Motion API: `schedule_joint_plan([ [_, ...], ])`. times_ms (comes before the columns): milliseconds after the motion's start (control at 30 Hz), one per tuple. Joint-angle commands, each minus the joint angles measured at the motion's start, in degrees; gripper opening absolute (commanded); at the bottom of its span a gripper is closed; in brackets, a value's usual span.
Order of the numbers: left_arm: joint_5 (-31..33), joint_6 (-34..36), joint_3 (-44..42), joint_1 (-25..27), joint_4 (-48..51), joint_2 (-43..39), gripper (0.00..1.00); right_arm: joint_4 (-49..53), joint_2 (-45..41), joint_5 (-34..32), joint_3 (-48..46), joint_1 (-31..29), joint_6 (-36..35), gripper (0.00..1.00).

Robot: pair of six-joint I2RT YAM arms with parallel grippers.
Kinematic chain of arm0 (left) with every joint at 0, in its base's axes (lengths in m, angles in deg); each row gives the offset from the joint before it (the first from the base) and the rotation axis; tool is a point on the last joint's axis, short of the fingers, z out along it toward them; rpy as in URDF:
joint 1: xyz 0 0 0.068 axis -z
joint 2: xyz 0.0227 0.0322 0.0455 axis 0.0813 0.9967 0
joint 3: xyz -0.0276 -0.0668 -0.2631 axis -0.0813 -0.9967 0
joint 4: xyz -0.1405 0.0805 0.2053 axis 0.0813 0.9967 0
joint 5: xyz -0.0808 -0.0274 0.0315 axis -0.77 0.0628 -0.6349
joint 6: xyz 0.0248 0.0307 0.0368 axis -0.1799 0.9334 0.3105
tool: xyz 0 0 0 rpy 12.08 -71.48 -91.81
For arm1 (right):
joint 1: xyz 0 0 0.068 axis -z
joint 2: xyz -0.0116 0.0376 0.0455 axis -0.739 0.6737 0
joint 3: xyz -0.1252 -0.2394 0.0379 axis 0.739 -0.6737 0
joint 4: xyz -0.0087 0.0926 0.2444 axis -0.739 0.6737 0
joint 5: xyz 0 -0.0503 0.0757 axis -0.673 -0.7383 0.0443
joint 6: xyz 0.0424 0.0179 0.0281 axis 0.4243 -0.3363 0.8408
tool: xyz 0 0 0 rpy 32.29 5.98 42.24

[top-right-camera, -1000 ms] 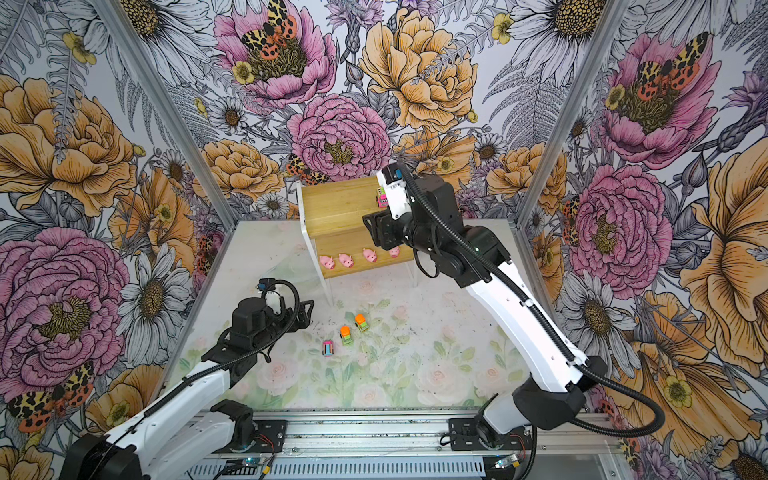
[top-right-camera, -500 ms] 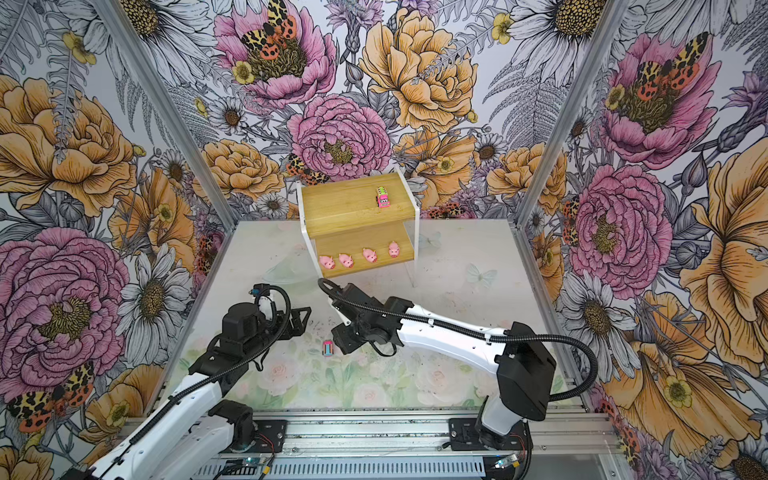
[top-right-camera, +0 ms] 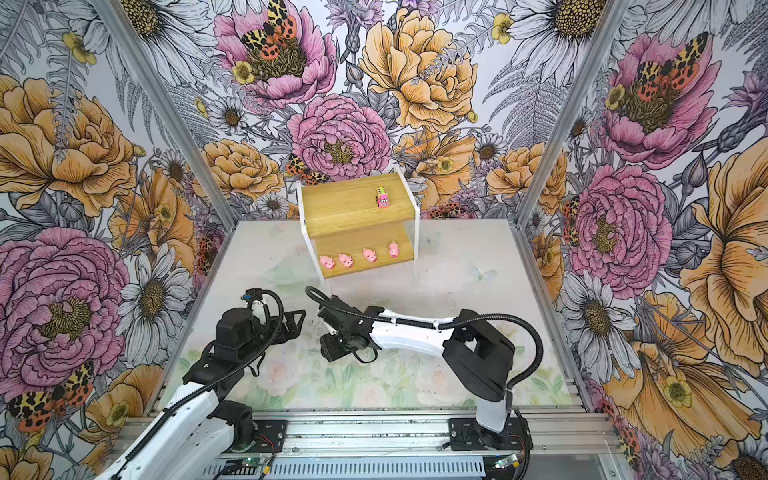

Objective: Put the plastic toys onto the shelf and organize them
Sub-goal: 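Withdraw the right gripper and move it over the pink-and-teal truck, then lower the right gripper and close on the pink-and-teal truck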

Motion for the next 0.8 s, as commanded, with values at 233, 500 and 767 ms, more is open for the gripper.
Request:
schedule_joint_plan([
  [233,-0.5,-0.7,-0.8,-0.6,0.4,-1.5,0.99,-1.9,6.4,1.8,6.8,0.6,2.6,0.46],
  [500,0.0,-0.6,-0.8,-0.6,0.4,-1.4,0.99,-1.9,7.9,1.5,7.2,1.1,3.3,0.46],
  [767,0.1,-0.5,-1.1,-0.6,-0.1,-1.0,0.99,-1.7,3.5,0.1,4.2,1.3,2.7,0.49],
])
